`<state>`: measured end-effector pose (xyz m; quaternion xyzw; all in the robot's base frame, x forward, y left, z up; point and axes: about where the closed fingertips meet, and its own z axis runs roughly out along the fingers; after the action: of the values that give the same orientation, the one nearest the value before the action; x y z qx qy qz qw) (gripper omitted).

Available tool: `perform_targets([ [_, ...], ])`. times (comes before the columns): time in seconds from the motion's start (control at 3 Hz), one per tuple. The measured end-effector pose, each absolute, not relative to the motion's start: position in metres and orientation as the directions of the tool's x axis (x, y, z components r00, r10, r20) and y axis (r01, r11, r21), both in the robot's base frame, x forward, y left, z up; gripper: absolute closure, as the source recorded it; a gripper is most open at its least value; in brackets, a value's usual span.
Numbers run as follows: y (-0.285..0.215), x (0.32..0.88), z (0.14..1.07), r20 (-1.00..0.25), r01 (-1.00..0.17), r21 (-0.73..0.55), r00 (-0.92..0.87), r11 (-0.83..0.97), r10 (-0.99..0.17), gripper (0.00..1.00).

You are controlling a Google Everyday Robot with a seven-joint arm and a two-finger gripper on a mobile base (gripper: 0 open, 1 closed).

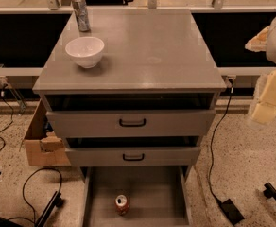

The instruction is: Pick coke can from bottom drawer and place on counter

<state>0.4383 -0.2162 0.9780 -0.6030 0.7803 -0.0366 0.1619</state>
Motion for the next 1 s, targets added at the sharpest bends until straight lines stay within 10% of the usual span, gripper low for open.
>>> perform_targets([
  [1.0, -0.216, 0.430, 0.927, -0.426, -0.924, -0.201, -0.216, 0.325, -0.879, 0.00],
])
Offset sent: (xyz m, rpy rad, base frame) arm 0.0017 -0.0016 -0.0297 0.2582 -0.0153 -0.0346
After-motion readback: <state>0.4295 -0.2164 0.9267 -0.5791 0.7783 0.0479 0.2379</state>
